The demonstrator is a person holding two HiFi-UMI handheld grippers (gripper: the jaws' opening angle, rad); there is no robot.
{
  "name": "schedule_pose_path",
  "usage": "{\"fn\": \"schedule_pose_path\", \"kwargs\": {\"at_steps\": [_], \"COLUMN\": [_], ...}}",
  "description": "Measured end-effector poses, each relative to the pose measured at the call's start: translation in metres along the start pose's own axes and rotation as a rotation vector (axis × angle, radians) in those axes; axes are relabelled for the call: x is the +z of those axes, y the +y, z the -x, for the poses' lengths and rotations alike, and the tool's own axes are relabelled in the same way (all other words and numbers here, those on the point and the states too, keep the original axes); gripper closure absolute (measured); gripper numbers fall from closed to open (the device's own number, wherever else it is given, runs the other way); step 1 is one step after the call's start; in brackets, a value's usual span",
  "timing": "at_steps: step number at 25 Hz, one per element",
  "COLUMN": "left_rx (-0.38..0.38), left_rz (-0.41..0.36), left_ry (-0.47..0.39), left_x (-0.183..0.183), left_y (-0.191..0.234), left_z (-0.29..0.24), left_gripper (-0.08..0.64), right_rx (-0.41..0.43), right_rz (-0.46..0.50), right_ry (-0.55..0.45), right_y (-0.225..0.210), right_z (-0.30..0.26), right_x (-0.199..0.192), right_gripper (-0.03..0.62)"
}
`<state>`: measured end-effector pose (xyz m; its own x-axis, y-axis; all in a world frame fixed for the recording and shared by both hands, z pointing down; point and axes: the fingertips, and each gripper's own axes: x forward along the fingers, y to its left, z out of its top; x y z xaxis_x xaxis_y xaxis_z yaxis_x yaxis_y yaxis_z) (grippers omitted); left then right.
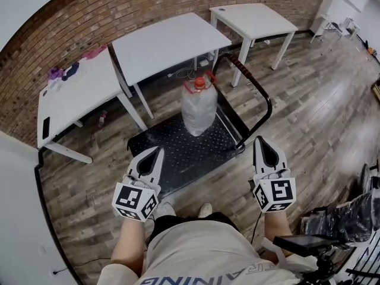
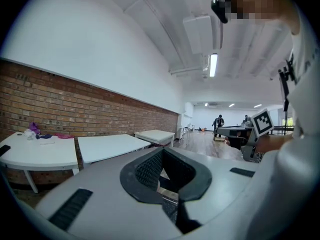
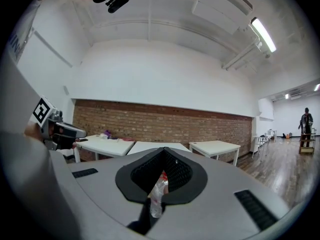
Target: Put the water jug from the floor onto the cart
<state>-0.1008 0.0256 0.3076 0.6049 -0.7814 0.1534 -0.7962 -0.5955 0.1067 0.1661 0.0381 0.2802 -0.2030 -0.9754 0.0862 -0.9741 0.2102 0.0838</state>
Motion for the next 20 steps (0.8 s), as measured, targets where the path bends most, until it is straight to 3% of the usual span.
{"fn": "schedule_pose_path", "kwargs": {"at_steps": [8, 20], "left_rx": [-0.030, -0.033], "left_rz": [-0.030, 0.001], "left_ry": [-0.030, -0.061], "left_x": [0.021, 0.025], "left_y": [0.012, 0.052], "left_z": [0.020, 0.050], "left_gripper": [0.560, 0.560], "right_rx": [0.014, 0.000], "right_rz": [-0.030, 0.006], "right_ry": [-0.019, 0.015], "right_y": [0.026, 0.068], "right_z": [0.002, -0.006], "right_x": [0.017, 0.026], "right_gripper": [0.591, 0.591]}}
